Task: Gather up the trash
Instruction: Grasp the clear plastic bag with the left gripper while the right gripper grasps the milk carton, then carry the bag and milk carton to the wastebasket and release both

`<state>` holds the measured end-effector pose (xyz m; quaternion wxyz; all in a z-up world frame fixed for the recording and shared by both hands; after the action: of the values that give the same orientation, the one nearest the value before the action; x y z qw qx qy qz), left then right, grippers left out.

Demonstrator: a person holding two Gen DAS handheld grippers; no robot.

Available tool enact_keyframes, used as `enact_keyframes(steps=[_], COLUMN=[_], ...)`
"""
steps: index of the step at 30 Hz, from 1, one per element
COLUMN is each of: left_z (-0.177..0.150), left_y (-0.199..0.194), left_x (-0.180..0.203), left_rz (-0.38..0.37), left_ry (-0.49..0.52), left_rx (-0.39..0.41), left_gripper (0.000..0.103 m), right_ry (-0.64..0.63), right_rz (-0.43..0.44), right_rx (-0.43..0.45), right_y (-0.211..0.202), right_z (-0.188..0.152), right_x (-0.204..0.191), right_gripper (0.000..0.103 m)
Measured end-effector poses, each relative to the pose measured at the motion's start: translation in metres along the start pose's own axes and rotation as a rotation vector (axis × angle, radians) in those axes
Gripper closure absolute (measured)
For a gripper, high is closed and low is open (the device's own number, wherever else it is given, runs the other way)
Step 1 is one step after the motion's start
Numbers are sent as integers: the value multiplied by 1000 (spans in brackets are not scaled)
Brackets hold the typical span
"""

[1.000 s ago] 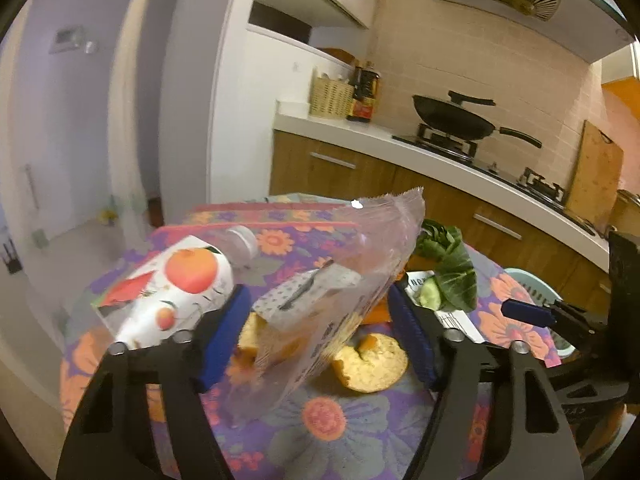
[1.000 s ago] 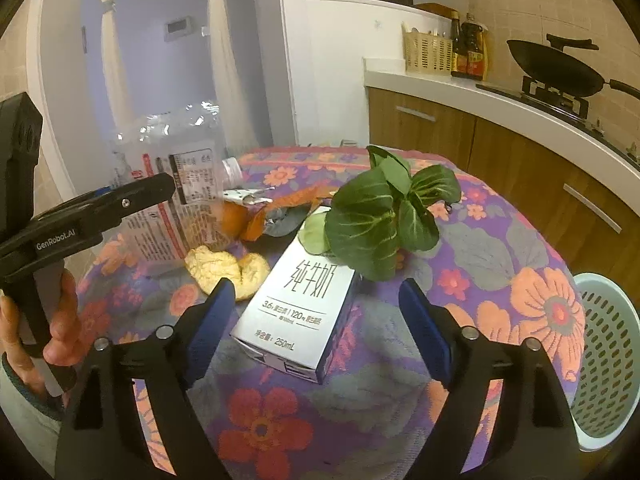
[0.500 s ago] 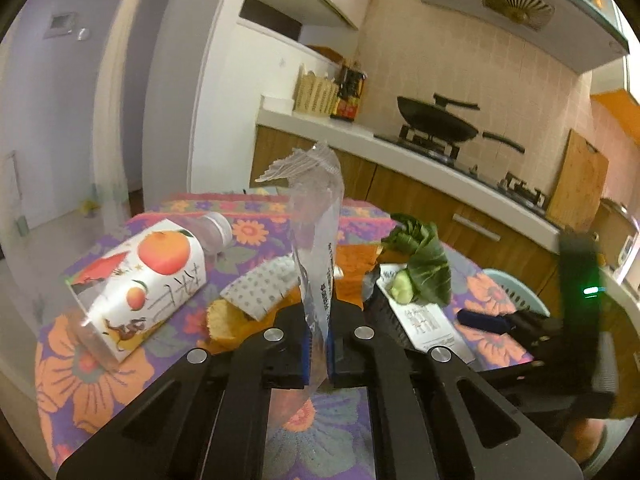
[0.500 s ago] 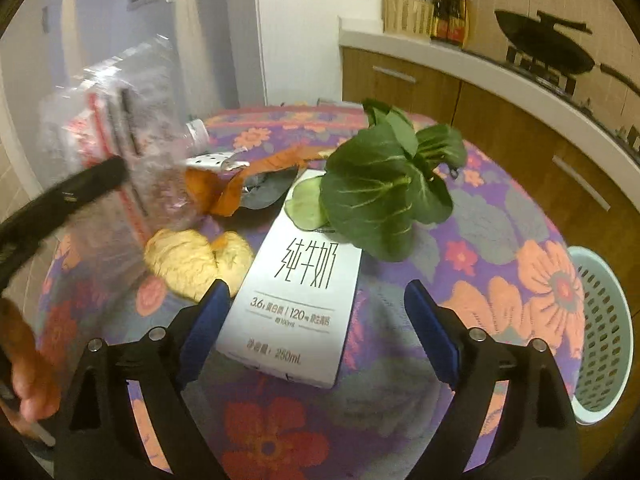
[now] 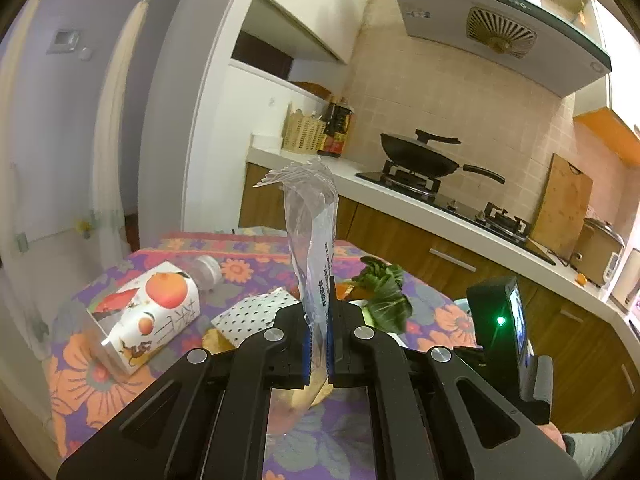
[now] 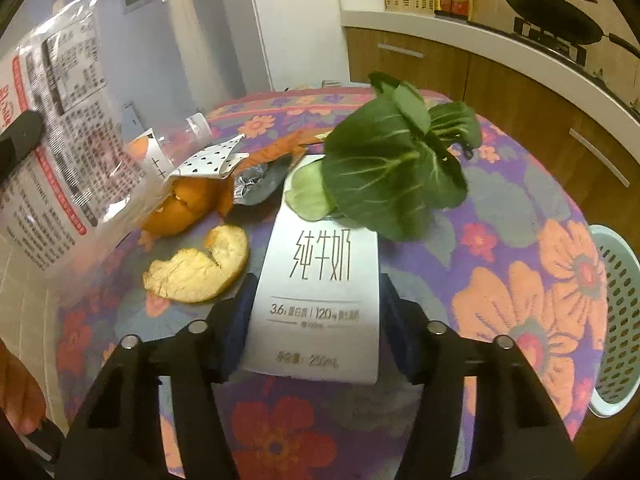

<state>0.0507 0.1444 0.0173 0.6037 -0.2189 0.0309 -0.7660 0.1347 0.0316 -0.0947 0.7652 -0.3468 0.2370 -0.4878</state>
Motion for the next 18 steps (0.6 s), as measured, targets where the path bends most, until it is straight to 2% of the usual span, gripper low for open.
enact_keyframes(steps=[5, 10, 14, 18], left_z=[5, 10, 11, 12], left_y=[-4, -6, -3, 1], left_x=[18, 32, 46, 62], left_rz=[-3, -16, -22, -35], left_ry=[24, 27, 38, 56], left_rx=[6, 18, 11, 7], left_gripper=[100, 100, 100, 100], right_ry=[13, 26, 35, 110], right_rz=[104, 268, 269, 360], right_rx=[-25, -75, -48, -47], right_y=[-19, -48, -69, -85], right_z=[-13, -33, -39, -35], right_x=[7, 12, 27, 45], right_gripper=[50, 51, 51, 51])
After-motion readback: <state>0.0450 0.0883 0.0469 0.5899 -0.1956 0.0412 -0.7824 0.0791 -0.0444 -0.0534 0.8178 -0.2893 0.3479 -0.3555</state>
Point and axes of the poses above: each gripper's, at about its wrist camera, not at the fingertips, and y roughly the way its jaws point, x to its right, z to its top, the point moved 8 cm from there along y, roughly the way its jaws point, and after that the axes turned 9 degrees about -z, right-handed, at the moved point
